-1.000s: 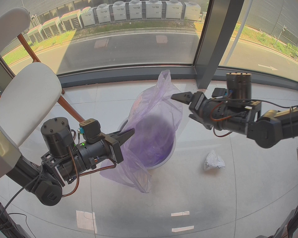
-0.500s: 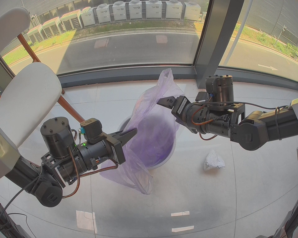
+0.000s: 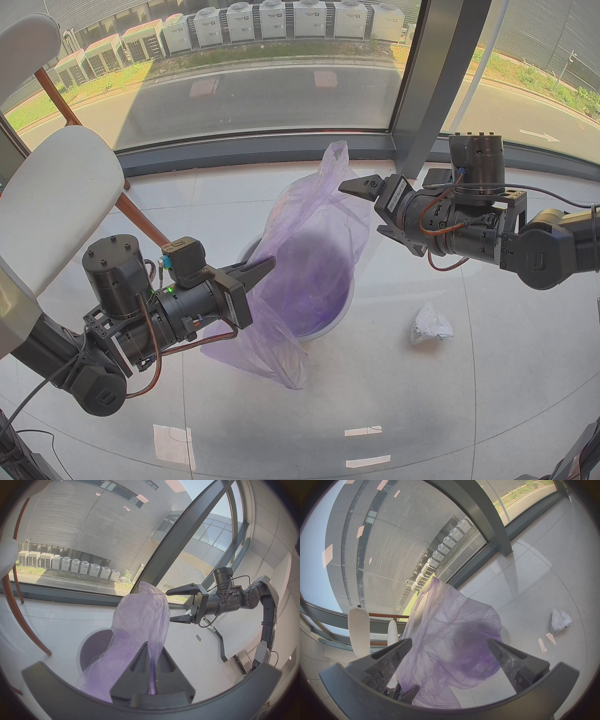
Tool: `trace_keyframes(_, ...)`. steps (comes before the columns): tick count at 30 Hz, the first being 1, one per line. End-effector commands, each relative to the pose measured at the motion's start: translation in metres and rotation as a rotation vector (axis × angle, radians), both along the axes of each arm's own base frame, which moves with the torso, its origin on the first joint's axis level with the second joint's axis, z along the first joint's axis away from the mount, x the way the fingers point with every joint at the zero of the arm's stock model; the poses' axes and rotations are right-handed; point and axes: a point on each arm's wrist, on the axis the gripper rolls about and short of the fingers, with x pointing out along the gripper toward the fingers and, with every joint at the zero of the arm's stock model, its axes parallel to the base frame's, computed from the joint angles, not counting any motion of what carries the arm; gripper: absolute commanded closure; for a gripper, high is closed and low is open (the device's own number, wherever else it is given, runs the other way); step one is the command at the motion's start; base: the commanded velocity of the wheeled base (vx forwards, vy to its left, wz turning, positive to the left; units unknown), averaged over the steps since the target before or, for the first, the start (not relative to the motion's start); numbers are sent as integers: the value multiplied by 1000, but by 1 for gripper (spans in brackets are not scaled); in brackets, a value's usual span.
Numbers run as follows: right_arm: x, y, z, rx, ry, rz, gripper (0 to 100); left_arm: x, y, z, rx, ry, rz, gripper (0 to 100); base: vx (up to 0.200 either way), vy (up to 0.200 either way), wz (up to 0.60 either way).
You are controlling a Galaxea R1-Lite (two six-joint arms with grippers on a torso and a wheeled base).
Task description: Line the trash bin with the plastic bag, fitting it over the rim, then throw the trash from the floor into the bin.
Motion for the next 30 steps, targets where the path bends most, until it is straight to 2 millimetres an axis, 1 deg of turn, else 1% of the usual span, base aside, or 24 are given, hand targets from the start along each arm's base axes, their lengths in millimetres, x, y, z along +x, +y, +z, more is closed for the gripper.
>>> trace_keyframes(1,-1,-1,7,12,-18,-1,0,-1,0,-1,3,5,-2,100,0,0,0)
trace_keyframes(10,25,17,3,23,-37,-4,0,-2,1,0,2,2,-2,100,0,0,0)
trace_keyframes(13,32,21,-4,16,-31,-8,0,-3,0,1,-1,-4,-4,100,0,0,0)
trace_keyframes(17,35,23,-10,7,-16,-10,0,-3,1,1,1,-1,-2,100,0,0,0)
trace_keyframes(30,37,25,-11,5,-20,-19,0,-3,0,2,-3,-8,-5,100,0,0,0)
